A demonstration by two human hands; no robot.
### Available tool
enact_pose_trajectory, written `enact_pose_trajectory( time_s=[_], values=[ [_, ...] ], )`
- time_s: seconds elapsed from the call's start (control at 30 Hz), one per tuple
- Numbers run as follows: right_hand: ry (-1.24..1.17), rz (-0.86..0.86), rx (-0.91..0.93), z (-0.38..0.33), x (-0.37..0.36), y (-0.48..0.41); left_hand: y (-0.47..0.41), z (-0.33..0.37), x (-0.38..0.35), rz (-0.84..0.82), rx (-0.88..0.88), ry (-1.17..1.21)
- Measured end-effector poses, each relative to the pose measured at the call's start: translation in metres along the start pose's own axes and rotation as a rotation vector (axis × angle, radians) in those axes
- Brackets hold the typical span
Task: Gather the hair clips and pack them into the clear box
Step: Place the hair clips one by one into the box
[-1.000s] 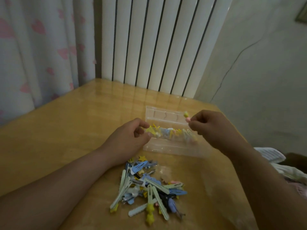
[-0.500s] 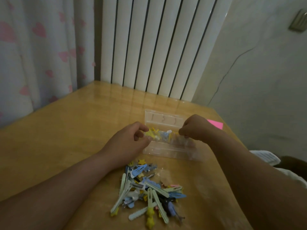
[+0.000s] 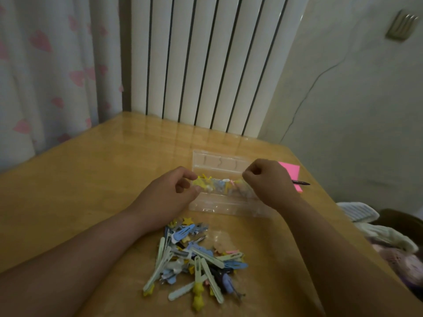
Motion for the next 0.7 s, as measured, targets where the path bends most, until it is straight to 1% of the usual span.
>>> enact_pose_trajectory(
  time_s=[0.1,0.2,0.27,0.43,0.57,0.7],
  values=[
    [-0.105,0.181,0.098,0.004,-0.002,0.024,0.001,0.001,0.000,-0.006,0.003,0.007],
    [-0.160,0.223,0.142,0.003,0.003,0.033,0.002,0.004,0.001,-0.017,0.007,-0.001],
    [-0.183,0.206,0.163,0.002,0.006,0.036,0.004,0.006,0.002,-0.023,0.010,-0.014],
    [-0.148,0.137,0.228,0.001,0.000,0.043,0.008,0.012,0.003,-0.016,-0.015,-0.071],
    [-0.136,0.068,0.338,-0.012,0.001,0.050,0.011,0.015,0.003,-0.004,-0.016,-0.072],
    [-0.095,-0.100,0.442,-0.034,-0.005,0.061,0.014,0.014,0.006,0.076,-0.033,0.029]
  ],
)
Point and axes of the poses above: each hand's wrist, its own y-axis away from the middle knuckle, its own x-axis out of the back of the hand, z = x × y, the point moved 2 cm from there along -y, towards the middle knuckle, and after that the axes turned 11 degrees about -z, right-handed, at the moved point
